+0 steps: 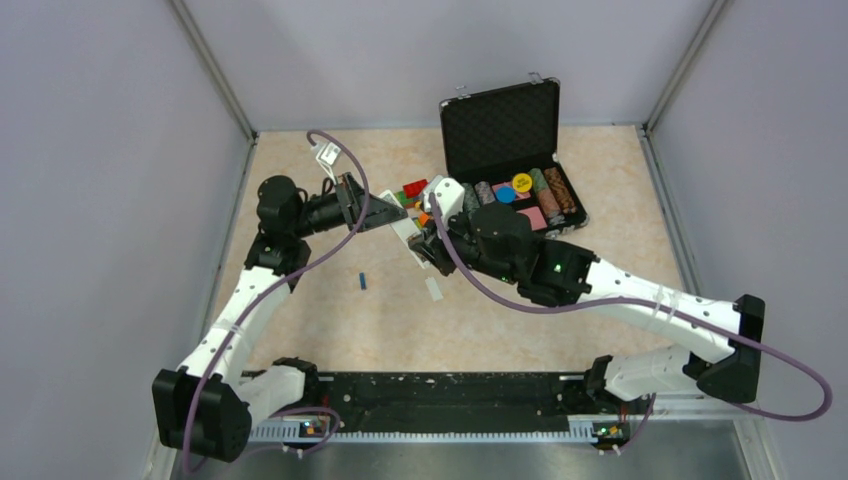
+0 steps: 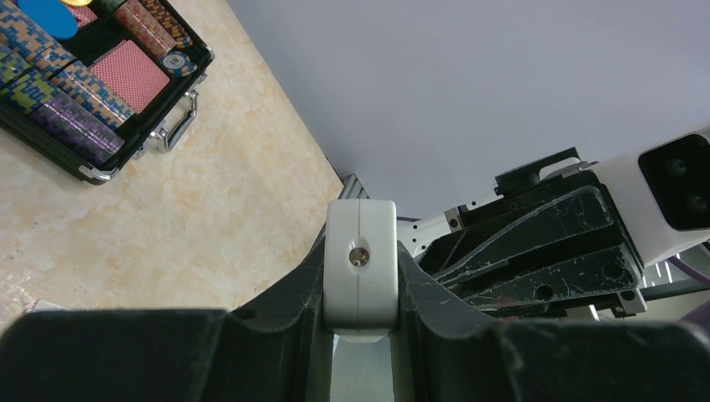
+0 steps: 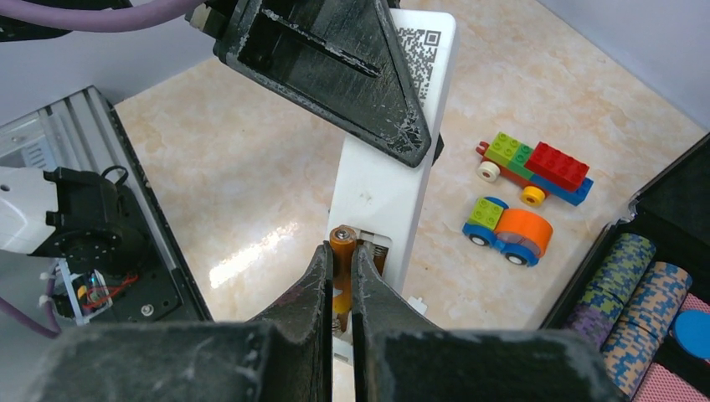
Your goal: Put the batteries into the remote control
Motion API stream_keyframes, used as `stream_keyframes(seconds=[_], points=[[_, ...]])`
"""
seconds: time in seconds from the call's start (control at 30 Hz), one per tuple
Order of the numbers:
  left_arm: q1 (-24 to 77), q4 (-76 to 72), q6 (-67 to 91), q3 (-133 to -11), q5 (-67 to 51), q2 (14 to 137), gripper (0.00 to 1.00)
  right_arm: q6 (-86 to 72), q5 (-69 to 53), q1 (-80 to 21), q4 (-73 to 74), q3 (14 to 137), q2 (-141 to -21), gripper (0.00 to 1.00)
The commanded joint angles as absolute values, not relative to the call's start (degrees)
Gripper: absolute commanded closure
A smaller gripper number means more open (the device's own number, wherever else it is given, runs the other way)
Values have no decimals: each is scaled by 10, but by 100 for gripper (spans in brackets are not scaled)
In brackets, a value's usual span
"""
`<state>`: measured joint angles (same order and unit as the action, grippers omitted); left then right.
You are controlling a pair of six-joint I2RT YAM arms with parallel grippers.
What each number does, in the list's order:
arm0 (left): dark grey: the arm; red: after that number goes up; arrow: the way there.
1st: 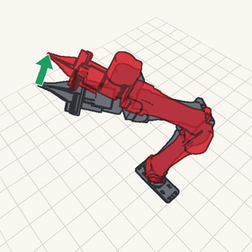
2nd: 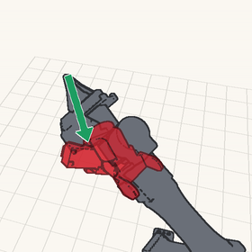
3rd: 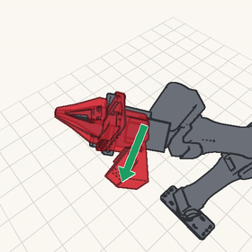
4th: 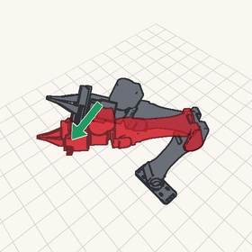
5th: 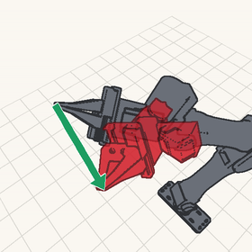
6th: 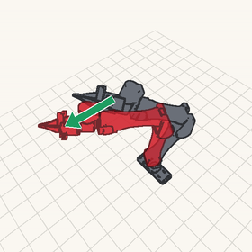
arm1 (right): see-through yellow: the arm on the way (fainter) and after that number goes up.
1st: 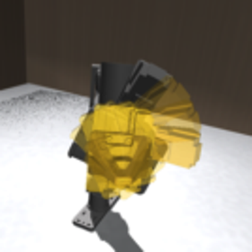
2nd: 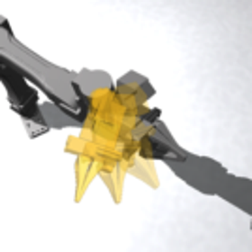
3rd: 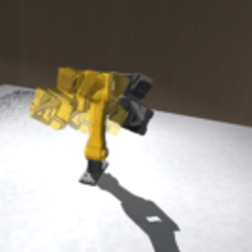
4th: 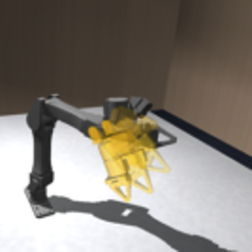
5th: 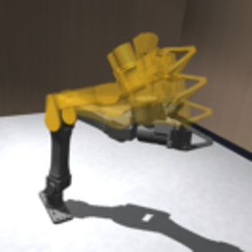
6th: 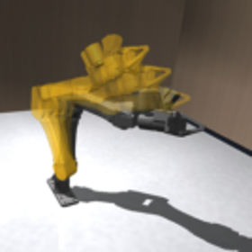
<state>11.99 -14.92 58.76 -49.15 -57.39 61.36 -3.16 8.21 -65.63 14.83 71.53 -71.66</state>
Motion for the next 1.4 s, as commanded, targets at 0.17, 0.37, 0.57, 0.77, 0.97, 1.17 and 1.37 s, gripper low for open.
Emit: stream_keyframes(seconds=[0.17,0.37,0.57,0.77,0.97,1.17,1.37], points=[[120,-178,607,-500,-567,612,100,-27,73,-660,224,741,-748,100],[120,-171,607,-501,-559,616,100,-48,86,-660,221,739,-748,100],[120,-169,609,-501,-552,617,100,-75,95,-660,217,728,-748,100],[120,-167,614,-501,-553,620,100,-79,98,-660,218,725,-748,97],[120,-169,616,-496,-556,619,100,-80,111,-660,213,728,-753,92],[120,-167,615,-490,-556,616,100,-84,124,-659,210,737,-758,82],[120,-161,607,-486,-555,613,100,-90,137,-659,200,745,-755,79]])
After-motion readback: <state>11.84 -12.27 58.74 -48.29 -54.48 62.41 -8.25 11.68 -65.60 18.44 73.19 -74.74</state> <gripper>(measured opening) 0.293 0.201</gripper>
